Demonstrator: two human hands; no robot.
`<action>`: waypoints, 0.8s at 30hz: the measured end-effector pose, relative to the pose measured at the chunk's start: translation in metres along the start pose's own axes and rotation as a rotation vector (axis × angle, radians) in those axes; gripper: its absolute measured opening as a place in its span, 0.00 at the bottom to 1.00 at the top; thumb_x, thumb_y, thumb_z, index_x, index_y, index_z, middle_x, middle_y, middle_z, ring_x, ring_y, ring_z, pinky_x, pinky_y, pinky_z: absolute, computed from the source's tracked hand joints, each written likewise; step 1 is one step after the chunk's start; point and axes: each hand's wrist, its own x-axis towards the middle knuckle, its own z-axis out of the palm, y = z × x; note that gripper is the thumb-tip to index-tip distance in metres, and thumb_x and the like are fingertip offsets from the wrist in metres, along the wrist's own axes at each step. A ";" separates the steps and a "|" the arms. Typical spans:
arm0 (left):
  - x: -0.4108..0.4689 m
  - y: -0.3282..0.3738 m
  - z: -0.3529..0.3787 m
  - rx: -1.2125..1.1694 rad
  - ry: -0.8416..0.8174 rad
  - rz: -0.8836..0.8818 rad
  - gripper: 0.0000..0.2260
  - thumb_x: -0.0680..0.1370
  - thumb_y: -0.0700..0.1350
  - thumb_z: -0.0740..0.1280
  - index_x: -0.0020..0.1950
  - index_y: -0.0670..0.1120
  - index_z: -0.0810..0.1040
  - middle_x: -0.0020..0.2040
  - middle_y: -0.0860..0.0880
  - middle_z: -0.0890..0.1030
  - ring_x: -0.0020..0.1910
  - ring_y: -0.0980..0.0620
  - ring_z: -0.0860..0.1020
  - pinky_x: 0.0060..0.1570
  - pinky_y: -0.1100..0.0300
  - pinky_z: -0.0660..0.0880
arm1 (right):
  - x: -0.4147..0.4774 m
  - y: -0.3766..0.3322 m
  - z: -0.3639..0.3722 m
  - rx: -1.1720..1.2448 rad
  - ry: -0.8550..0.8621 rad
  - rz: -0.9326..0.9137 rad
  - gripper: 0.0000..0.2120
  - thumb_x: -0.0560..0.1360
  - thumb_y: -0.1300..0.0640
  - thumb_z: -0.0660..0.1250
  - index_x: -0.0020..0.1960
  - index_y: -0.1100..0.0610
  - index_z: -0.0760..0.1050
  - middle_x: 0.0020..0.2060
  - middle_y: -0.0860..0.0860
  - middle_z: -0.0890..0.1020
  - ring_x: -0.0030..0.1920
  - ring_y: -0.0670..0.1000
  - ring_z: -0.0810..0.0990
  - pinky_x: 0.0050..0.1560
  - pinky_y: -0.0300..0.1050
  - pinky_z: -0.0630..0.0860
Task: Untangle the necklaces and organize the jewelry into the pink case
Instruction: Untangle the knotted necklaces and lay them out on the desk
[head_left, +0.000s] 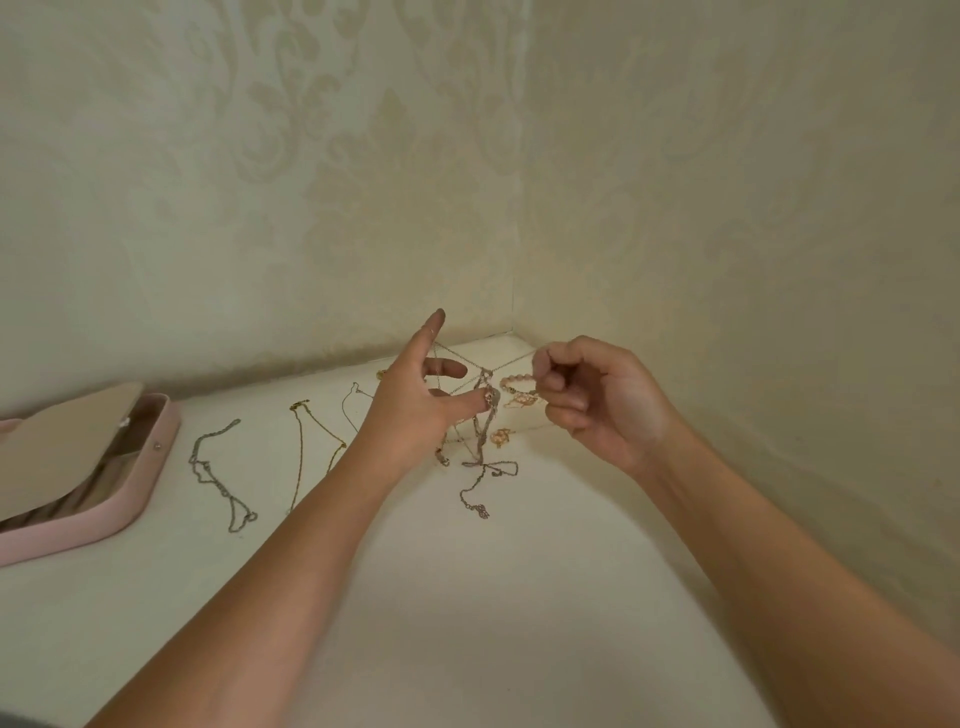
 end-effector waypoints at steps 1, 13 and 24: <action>-0.001 0.000 0.001 0.026 0.004 0.011 0.44 0.69 0.44 0.77 0.76 0.62 0.55 0.48 0.56 0.75 0.32 0.58 0.71 0.32 0.69 0.68 | 0.000 0.001 0.000 -0.059 0.015 0.027 0.12 0.76 0.61 0.57 0.35 0.60 0.73 0.25 0.48 0.66 0.22 0.44 0.57 0.21 0.36 0.52; -0.006 0.002 0.008 0.192 -0.057 0.168 0.52 0.67 0.42 0.78 0.77 0.63 0.45 0.50 0.55 0.70 0.28 0.58 0.64 0.34 0.68 0.70 | -0.002 0.002 0.002 -0.722 0.062 -0.028 0.06 0.72 0.53 0.72 0.45 0.55 0.83 0.38 0.47 0.83 0.33 0.43 0.77 0.38 0.32 0.70; -0.009 0.005 0.012 0.283 -0.098 0.170 0.50 0.70 0.41 0.76 0.77 0.62 0.43 0.42 0.57 0.79 0.26 0.60 0.68 0.36 0.69 0.70 | 0.000 0.005 0.004 -0.981 0.216 -0.119 0.03 0.69 0.55 0.76 0.37 0.50 0.84 0.18 0.43 0.62 0.24 0.45 0.62 0.29 0.40 0.60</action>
